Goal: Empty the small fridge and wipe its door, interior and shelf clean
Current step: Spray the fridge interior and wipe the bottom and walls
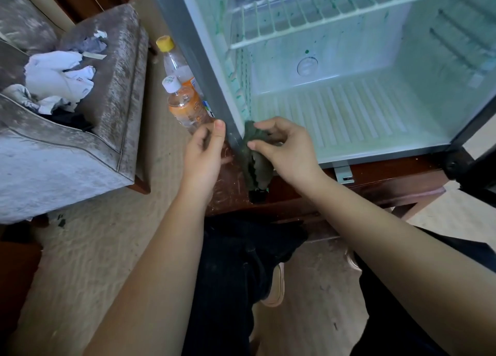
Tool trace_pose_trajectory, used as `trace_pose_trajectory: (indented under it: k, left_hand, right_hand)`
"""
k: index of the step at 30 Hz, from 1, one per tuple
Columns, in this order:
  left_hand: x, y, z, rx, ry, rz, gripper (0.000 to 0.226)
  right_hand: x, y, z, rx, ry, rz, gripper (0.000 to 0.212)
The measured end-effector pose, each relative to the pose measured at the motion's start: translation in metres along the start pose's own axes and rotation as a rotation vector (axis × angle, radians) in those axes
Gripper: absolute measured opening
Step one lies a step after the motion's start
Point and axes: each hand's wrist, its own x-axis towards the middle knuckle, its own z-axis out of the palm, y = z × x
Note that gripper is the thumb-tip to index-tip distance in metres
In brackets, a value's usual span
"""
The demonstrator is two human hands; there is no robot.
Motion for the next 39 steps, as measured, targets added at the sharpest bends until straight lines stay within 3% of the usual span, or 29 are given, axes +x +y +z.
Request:
trace_pose_trajectory:
  k: [4, 11, 19, 23, 28, 31, 35, 39]
  left_hand:
    - [0.001, 0.001, -0.001, 0.010, -0.007, 0.022, 0.020]
    - [0.001, 0.002, -0.002, 0.045, -0.028, 0.023, 0.015]
    - [0.004, -0.003, -0.003, 0.034, -0.006, 0.073, 0.027]
    - [0.005, -0.002, -0.004, 0.026, -0.028, 0.059, 0.034]
    - [0.004, -0.001, -0.002, 0.044, -0.027, 0.023, 0.022]
    - [0.003, -0.001, -0.002, 0.030, -0.017, 0.028, 0.024]
    - [0.001, 0.000, -0.001, 0.034, 0.013, 0.068, 0.020]
    - [0.003, 0.000, -0.004, 0.045, -0.021, 0.077, 0.024]
  right_hand:
    - [-0.004, 0.005, 0.007, -0.079, 0.046, -0.098, 0.023]
    - [-0.006, 0.040, 0.003, -0.368, -0.078, 0.003, 0.024]
    - [0.008, -0.030, 0.011, -0.164, 0.148, -0.334, 0.025]
    - [0.000, -0.009, 0.014, -0.238, 0.145, -0.320, 0.023]
    - [-0.004, 0.024, 0.005, -0.385, 0.002, -0.129, 0.020]
    - [-0.001, 0.000, 0.008, -0.370, 0.088, -0.240, 0.024]
    - [0.011, -0.050, 0.012, -0.153, 0.233, -0.424, 0.022]
    - [0.011, -0.034, 0.013, -0.230, 0.227, -0.485, 0.023]
